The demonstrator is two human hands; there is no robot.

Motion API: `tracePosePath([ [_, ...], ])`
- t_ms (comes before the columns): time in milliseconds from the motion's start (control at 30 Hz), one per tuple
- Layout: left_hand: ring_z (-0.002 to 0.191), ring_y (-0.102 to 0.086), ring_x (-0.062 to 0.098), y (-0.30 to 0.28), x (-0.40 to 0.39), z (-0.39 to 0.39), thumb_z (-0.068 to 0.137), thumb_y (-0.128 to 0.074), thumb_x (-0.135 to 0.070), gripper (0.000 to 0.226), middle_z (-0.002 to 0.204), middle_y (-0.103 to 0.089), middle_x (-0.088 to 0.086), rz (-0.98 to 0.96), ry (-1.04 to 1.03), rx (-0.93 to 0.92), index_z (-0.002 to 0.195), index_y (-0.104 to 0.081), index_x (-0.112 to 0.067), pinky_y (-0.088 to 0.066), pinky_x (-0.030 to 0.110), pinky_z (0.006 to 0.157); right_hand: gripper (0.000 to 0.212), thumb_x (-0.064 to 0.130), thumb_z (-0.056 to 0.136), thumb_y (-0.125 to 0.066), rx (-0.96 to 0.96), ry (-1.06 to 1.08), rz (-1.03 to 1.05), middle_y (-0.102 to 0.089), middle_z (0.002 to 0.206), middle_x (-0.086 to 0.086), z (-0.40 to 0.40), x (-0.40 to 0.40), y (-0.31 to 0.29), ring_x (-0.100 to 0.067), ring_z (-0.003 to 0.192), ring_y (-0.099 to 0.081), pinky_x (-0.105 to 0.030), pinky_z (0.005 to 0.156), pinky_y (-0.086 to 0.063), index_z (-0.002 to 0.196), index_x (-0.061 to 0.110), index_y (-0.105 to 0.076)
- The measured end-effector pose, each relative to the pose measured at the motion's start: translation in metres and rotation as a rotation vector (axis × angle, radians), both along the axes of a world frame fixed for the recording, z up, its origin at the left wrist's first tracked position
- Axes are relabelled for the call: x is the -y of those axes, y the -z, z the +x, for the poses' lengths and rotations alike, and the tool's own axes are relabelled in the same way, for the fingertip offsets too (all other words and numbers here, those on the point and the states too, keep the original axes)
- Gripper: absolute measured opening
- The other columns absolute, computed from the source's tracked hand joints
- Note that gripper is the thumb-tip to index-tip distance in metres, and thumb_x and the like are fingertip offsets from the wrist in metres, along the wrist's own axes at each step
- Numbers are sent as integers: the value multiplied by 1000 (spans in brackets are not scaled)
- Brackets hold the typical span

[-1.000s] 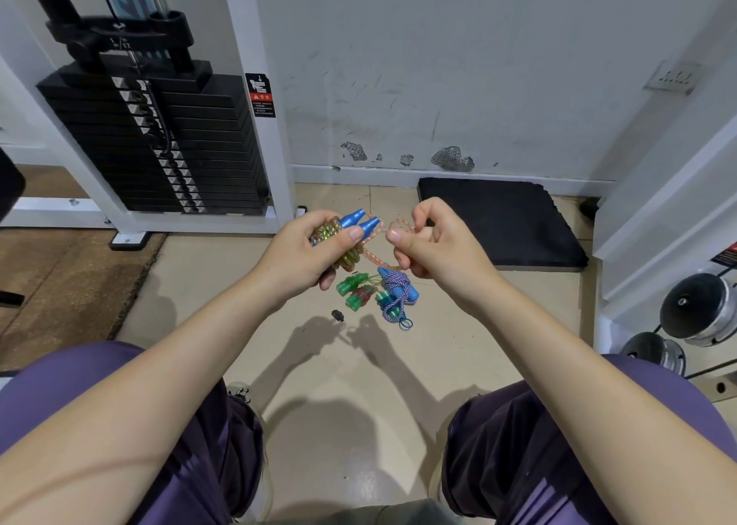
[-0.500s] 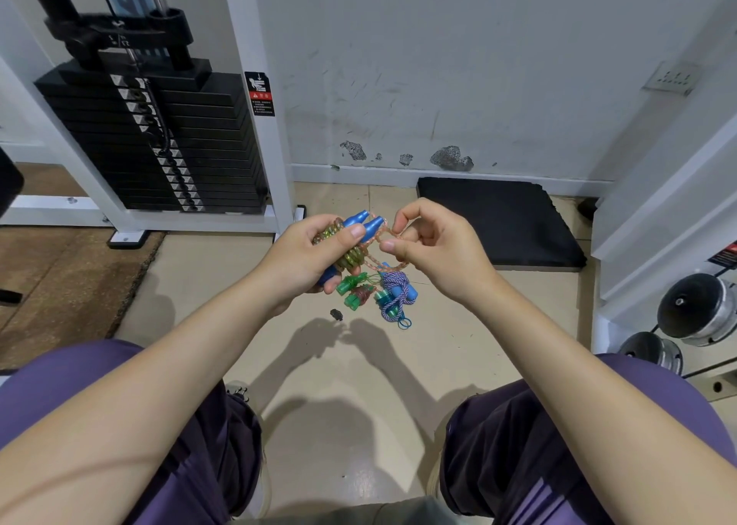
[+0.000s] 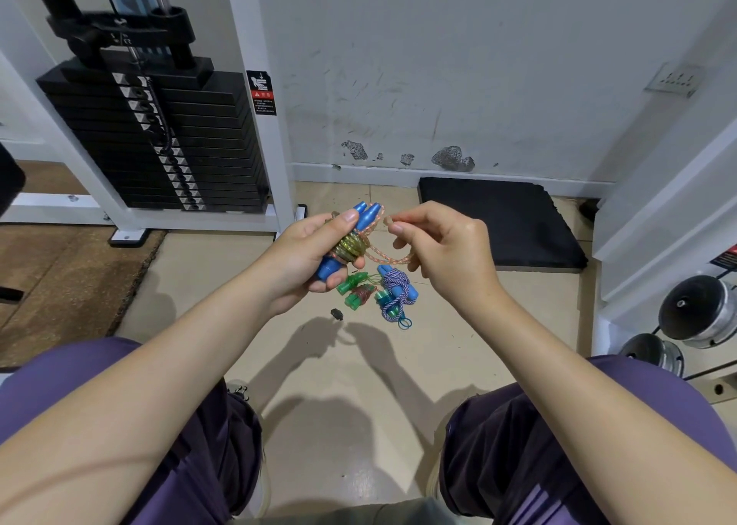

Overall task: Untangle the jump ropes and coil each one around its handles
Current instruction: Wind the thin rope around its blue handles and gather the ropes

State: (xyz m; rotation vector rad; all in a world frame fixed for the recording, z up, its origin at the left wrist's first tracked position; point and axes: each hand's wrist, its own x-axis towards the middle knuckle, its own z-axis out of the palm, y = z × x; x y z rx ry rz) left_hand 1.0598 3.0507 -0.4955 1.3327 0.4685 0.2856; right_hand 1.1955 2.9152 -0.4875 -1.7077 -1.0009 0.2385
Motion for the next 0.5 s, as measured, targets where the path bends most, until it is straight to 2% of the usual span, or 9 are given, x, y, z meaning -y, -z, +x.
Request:
tracePosePath([
  [300,40,-39,16,-3,2,-2,88,-54,-46,65,71,-61,14,-7,48,18,124,-48,8,-15,24,41,14,15,93,-63,56,-9,-37,-62,58,4,-2,-1,0,-22,47,-57,-16,46,-39,81,16,-69],
  [400,40,-39,15,-4,3,-2,88,-54,-46,66,71,-61,14,0,46,11,124,-48,9,-16,24,40,15,14,94,-61,93,-18,9,-62,60,2,-4,-1,2,-19,48,-57,-16,48,-40,80,14,-66],
  [500,37,-37,15,-4,6,-1,88,-54,-46,63,69,-61,13,12,48,4,121,-49,8,-15,24,41,16,18,94,-61,140,-23,36,-62,61,2,-6,-2,6,-14,49,-55,-24,51,-44,82,7,-66],
])
